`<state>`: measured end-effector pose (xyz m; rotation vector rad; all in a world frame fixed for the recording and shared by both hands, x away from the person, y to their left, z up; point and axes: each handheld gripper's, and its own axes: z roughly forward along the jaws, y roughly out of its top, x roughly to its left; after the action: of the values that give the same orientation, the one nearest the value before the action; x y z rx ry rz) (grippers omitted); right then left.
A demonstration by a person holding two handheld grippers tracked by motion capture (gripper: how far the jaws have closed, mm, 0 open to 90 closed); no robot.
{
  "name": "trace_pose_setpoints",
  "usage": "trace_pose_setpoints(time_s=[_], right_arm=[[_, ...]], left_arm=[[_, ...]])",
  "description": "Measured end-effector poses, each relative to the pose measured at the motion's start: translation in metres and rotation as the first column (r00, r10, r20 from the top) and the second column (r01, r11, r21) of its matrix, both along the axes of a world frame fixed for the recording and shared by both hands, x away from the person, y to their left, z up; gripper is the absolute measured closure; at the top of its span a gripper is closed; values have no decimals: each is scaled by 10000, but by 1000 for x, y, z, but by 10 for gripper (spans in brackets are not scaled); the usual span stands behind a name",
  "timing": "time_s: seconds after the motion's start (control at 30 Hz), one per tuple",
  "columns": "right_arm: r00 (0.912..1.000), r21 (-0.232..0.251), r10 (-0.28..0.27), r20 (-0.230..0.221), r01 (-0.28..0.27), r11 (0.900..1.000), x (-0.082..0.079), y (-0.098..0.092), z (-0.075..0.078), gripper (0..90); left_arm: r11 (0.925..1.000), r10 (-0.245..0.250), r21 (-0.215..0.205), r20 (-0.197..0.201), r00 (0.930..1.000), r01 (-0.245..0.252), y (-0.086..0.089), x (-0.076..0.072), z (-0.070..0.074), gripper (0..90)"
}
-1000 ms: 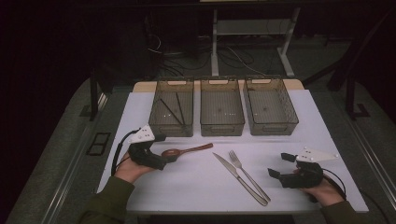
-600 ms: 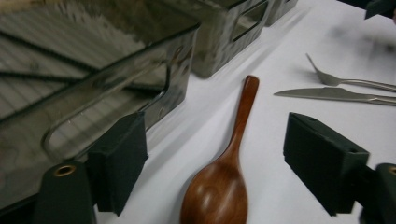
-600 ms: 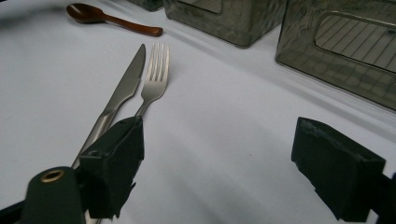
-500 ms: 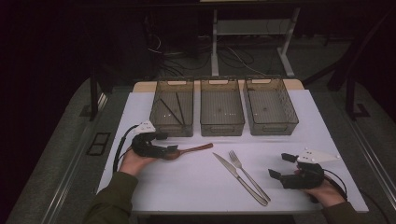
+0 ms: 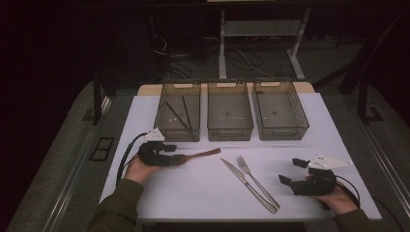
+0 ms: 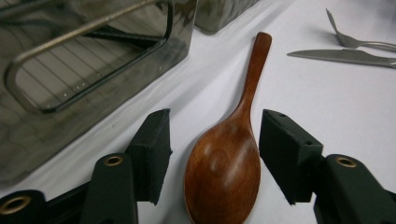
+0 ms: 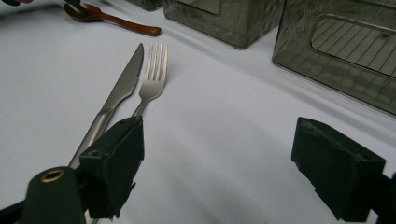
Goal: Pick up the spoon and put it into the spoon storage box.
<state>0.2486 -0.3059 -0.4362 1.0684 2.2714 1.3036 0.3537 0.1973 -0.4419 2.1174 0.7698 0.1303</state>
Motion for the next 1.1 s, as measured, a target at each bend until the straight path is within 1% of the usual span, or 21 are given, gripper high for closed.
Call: trace_pose_setpoints(time_s=[0.07,0.1,0.13,0.17,0.2,0.23,0.27,0.37,0.5,0.57,0.63,0.73,0.8,0.9,0.93,0.97,1.0,1.07,1.1], right_arm=[[10000,-8,-6,6,6,10000,0,0,0,162],[10000,-15,3,20,-3,10000,0,0,0,162],[10000,-7,1,24,-1,10000,0,0,0,162],[10000,-17,-1,23,1,10000,0,0,0,163],[10000,-20,-1,24,1,10000,0,0,0,162],[10000,-19,-4,23,4,10000,0,0,0,162],[10000,-14,-9,16,10,10000,0,0,0,162],[10000,-7,-16,18,16,10000,0,0,0,162],[10000,-8,-13,23,13,10000,0,0,0,163],[10000,-1,-14,21,14,10000,0,0,0,162],[10000,7,-24,9,24,10000,0,0,0,162],[10000,12,-51,-15,51,10000,0,0,0,162],[10000,35,-77,-28,77,10000,0,0,0,162],[10000,33,-78,-10,78,10000,0,0,0,163],[10000,31,-85,-9,85,10000,0,0,0,162],[10000,36,-91,-25,91,10000,0,0,0,162],[10000,33,-92,-21,92,10000,0,0,0,162],[10000,36,-90,-21,90,10000,0,0,0,162],[10000,30,-90,-10,90,10000,1,0,0,162]], left_arm=[[9999,24,111,-102,9999,-23,-1,0,-1,446],[9998,-95,167,-91,9999,96,-1,0,-2,450],[9998,-43,186,-166,9999,46,-2,0,-3,451],[9994,-161,317,-163,9997,166,-2,0,-3,452],[9991,-220,354,-145,9997,225,-2,0,-4,454],[9992,-151,354,-251,9996,160,-3,-1,-4,455],[9987,-245,442,-197,9995,253,-4,0,-5,455],[9979,-239,599,-266,9994,255,-4,-1,-5,456],[9974,-299,644,-243,9993,314,-5,-1,-6,457],[9966,-360,736,-228,9991,375,-5,-1,-7,458],[9968,-304,730,-279,9991,324,-6,-3,-7,461],[9954,-483,824,-189,9987,497,-7,-3,-7,465],[9955,-440,827,-242,9987,458,-8,-5,-6,473],[9928,-653,991,-165,9977,666,-8,-6,-6,499],[9932,-597,988,-197,9980,613,-9,-7,-6,506],[9912,-756,1085,-96,9971,762,-9,-6,-5,510],[9915,-706,1086,-143,9974,718,-10,-8,-5,517],[9891,-852,1199,-60,9963,853,-10,-8,-5,520],[9891,-840,1206,-108,9964,847,-10,-9,-5,524]])
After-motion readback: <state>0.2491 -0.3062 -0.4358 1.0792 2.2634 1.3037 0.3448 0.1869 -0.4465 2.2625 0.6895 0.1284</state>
